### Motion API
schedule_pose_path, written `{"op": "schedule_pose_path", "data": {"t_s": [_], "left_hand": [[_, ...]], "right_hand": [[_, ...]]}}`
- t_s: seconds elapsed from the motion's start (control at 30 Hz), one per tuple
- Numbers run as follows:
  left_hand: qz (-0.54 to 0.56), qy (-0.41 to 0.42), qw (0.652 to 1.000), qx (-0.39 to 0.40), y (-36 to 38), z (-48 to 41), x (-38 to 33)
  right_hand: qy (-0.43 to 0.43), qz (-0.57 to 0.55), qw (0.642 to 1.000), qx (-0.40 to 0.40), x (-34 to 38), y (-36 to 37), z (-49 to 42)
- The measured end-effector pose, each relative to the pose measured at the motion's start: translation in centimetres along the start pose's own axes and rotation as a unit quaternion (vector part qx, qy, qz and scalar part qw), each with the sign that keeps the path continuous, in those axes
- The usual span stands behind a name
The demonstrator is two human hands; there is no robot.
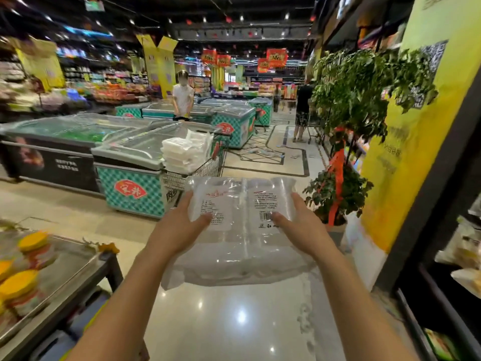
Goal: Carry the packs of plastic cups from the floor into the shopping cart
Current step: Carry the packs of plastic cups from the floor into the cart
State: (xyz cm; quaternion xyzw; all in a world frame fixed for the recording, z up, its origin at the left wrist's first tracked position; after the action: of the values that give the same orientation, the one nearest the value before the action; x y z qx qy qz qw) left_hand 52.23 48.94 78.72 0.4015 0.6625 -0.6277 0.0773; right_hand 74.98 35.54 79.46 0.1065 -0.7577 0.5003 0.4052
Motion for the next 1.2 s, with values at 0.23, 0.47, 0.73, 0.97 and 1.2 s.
{"op": "schedule_pose_path", "data": {"t_s": [0.23, 0.47, 0.73, 0.97, 1.2], "left_hand": [[0.028, -0.019, 0.999, -0.001, 1.3, -17.3, 5.2], [0.019, -0.037, 0.999, -0.004, 1.1, -34.2, 8.6], [-0.008, -0.05, 0.999, -0.019, 5.8, -52.3, 11.1], [-0.025, -0.086, 0.995, -0.038, 12.3, -71.1, 11.8], [-0.04, -0.121, 0.99, -0.066, 15.5, -87.0, 11.7]], "right_hand": [[-0.015, 0.019, 1.0, 0.009, 0.7, 6.8, -18.3], [-0.032, 0.008, 0.999, 0.007, 2.0, 11.2, -35.8], [-0.054, -0.009, 0.998, 0.011, -1.6, 16.5, -56.0], [-0.06, -0.029, 0.997, 0.043, -6.3, 19.7, -77.5], [-0.084, -0.046, 0.992, 0.081, -7.0, 21.0, -95.1]]}}
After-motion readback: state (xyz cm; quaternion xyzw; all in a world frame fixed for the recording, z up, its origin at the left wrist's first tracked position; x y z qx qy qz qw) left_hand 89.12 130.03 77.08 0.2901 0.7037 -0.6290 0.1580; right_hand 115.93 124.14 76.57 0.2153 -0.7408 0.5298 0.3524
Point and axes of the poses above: each hand's wrist, its own z-axis away from the middle knuckle, its own y-axis out of the palm, x = y × z, the point moved 7 cm from there along -z, towards the middle knuckle
